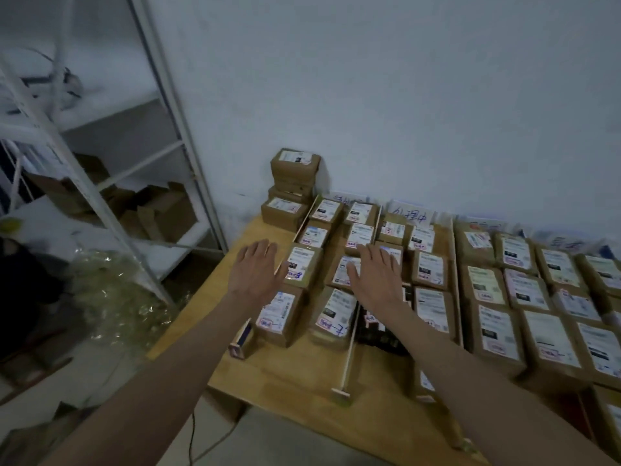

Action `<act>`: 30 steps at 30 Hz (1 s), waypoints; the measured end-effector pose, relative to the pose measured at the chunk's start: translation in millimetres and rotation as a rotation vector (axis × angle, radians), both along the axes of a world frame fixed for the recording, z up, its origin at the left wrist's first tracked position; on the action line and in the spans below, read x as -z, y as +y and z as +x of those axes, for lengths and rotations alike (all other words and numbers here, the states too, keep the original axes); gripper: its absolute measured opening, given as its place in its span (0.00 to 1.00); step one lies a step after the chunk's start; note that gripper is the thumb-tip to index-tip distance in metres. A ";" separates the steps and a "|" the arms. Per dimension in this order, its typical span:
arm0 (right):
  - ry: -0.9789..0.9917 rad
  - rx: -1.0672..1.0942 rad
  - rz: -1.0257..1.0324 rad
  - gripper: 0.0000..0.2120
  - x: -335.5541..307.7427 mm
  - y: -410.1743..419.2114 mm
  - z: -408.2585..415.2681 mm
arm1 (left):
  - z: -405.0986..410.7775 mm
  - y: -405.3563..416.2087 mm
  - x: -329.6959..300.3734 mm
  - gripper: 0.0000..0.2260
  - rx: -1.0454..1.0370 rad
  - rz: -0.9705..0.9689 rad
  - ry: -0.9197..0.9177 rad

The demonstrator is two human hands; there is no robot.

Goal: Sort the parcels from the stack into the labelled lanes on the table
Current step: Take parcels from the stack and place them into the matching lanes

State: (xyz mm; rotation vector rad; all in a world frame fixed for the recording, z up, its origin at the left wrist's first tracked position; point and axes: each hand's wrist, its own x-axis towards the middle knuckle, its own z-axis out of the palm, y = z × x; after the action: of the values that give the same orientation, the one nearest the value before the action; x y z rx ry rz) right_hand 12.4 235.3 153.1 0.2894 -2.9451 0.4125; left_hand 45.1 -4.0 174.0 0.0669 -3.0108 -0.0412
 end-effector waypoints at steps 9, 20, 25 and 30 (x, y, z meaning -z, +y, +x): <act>-0.011 0.136 -0.062 0.21 -3.0 -97.7 -11.1 | -36.6 -102.2 -5.4 0.26 0.099 -0.013 -0.006; -0.049 0.177 -0.065 0.23 3.6 -153.0 -97.2 | -123.4 -162.1 11.9 0.25 0.070 0.057 -0.029; -0.095 0.203 -0.115 0.23 27.7 -177.7 -160.9 | -183.0 -190.3 30.6 0.26 0.065 0.056 -0.084; -0.146 0.239 -0.178 0.24 32.0 -191.8 -236.1 | -267.2 -201.9 31.2 0.24 0.098 0.061 -0.083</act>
State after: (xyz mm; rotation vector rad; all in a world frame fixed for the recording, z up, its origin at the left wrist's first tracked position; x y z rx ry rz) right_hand -223.7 43.5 121.1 -0.1186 -3.0046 0.6812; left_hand -222.1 -205.9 142.8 -0.0745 -3.0932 -0.1441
